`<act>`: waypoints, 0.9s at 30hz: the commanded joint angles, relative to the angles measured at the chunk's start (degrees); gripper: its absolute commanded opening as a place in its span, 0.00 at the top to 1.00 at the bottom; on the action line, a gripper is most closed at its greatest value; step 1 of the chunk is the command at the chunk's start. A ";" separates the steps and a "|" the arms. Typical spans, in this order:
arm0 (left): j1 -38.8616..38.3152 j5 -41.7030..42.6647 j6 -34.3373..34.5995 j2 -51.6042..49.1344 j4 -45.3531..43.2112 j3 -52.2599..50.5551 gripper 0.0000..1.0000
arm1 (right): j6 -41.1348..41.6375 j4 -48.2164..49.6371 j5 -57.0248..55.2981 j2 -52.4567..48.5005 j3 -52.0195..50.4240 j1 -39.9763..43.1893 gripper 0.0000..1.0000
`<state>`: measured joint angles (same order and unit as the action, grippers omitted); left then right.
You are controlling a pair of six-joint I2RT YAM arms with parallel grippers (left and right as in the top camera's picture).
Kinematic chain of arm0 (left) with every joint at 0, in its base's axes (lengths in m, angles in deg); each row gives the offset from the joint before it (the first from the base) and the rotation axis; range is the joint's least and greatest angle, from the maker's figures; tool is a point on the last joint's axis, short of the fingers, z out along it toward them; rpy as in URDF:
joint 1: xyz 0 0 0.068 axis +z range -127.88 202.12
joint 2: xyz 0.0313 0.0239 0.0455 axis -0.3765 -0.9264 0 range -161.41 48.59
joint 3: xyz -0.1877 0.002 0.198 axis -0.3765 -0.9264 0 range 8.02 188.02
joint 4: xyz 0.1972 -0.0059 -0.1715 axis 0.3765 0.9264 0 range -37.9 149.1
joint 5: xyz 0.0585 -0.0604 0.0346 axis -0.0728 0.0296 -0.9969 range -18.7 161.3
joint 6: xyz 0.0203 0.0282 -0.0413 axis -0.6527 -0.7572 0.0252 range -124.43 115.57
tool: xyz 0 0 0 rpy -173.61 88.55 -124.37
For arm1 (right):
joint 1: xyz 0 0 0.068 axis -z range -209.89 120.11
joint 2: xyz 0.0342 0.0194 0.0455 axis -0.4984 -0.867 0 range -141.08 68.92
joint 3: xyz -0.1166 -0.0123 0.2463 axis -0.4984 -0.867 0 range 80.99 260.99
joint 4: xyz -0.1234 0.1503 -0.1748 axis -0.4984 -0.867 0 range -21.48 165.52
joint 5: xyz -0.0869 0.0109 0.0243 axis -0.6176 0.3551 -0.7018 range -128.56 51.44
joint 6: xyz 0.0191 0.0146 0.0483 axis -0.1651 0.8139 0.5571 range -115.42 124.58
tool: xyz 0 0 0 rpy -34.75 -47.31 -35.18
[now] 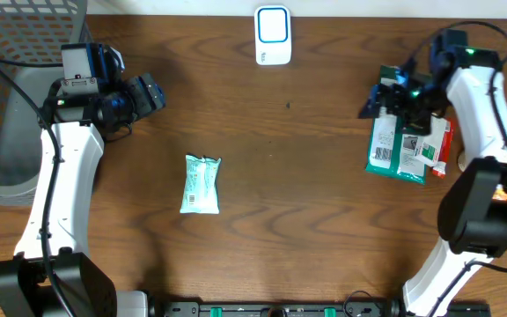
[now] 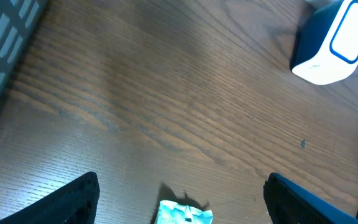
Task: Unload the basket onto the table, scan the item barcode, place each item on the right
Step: 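Grasp the light-green wipes pack with both grippers mid-table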
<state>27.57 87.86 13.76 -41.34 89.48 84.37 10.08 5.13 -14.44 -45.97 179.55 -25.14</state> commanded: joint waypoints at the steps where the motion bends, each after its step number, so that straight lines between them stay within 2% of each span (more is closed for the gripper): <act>1: 0.04 0.39 -0.07 0.44 0.13 0.63 0.14 | -1.75 0.98 4.87 0.66 -0.59 -5.86 0.01; 4: 0.02 4.07 -0.04 0.46 2.45 0.63 0.14 | -1.75 2.27 4.87 0.61 -1.36 -10.84 0.01; 7: -0.57 3.69 -0.09 0.00 6.62 0.57 0.14 | -1.11 4.48 4.90 0.61 -2.71 -15.58 0.01; 8: -0.79 3.52 -0.09 -0.07 8.07 0.44 0.02 | -0.31 5.46 4.90 0.61 -3.37 -17.09 0.01; 17: -1.03 3.50 -0.11 -0.11 14.75 -0.28 0.01 | 7.15 22.71 4.92 0.61 -14.34 -29.75 0.02; 18: -1.14 3.43 -0.37 -0.24 15.13 -0.39 0.11 | 7.87 25.00 4.92 0.61 -15.69 -31.19 0.03; 20: -1.49 2.86 -0.52 -0.31 15.87 -0.92 0.55 | 8.70 28.13 4.90 0.61 -17.31 -33.14 0.04; 21: -1.75 2.03 -0.50 -0.31 15.98 -1.57 0.69 | 8.85 29.53 4.90 0.61 -17.97 -34.07 0.04; 23: -2.69 -1.14 -0.48 -0.31 15.96 -3.56 0.81 | 8.90 30.95 4.85 0.61 -18.47 -35.65 0.05; 27: -4.68 -7.26 1.68 -0.31 15.19 -8.50 0.81 | 11.41 32.13 1.90 0.61 -18.56 -37.55 0.11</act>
<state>24.34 86.59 13.81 -41.37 104.76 79.72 18.47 36.54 -10.26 -45.97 161.32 -61.62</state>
